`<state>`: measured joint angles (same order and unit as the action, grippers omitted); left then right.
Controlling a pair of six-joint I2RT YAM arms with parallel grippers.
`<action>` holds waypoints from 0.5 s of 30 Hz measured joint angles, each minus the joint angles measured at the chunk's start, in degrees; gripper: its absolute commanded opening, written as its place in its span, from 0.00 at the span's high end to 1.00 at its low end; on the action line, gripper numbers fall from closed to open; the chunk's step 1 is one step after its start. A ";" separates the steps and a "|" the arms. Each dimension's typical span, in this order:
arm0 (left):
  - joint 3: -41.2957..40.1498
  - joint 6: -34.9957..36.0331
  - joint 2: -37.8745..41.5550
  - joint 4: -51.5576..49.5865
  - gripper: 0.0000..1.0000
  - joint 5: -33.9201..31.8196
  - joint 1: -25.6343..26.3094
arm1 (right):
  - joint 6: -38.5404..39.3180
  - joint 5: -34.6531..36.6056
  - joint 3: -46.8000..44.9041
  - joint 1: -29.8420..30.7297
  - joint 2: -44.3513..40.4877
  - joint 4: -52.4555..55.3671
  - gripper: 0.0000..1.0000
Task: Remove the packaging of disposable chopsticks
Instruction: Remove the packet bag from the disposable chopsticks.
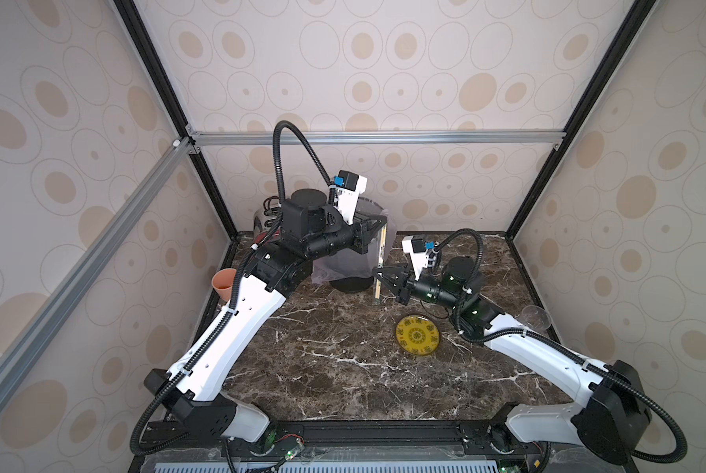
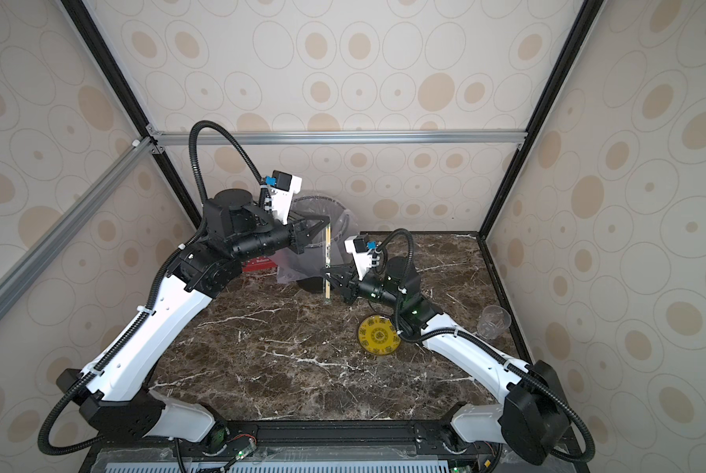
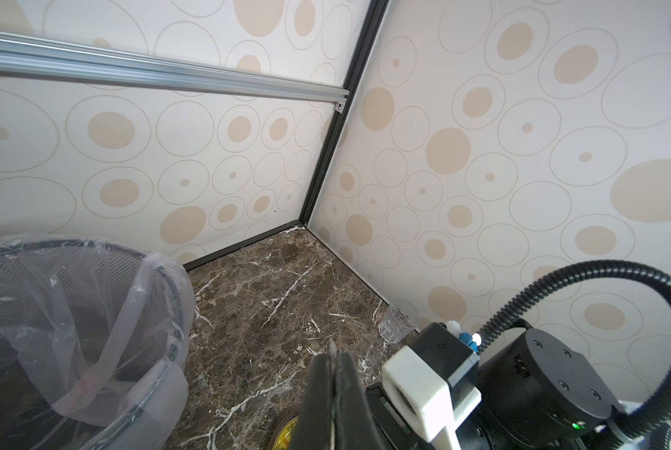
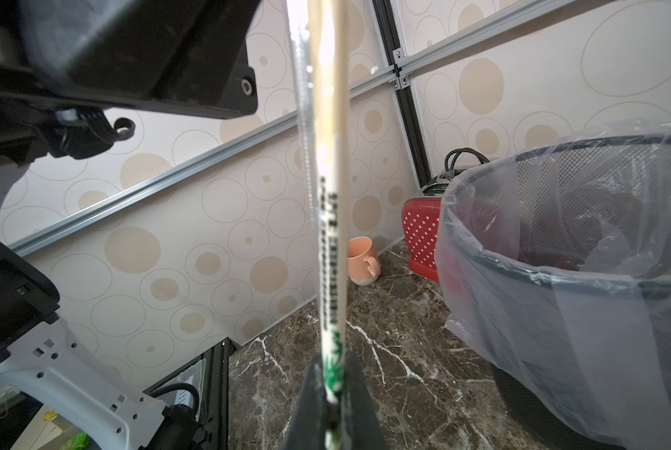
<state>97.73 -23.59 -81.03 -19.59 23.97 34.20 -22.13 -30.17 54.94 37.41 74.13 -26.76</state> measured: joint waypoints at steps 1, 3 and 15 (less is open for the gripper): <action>-1.68 -1.20 0.94 1.55 1.00 -0.28 0.00 | -0.11 0.00 0.00 0.24 0.02 -0.02 1.00; -3.93 -3.04 2.21 4.02 1.00 -0.57 0.09 | -0.20 0.02 0.09 0.63 0.17 -0.39 1.00; -7.15 -10.29 2.84 11.76 1.00 -4.46 1.81 | -0.76 2.38 1.70 1.27 2.73 -4.46 1.00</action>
<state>90.59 -33.89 -78.19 -7.84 19.51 36.01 -22.90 -27.79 56.64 38.68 76.86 -31.22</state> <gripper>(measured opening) 0.048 0.067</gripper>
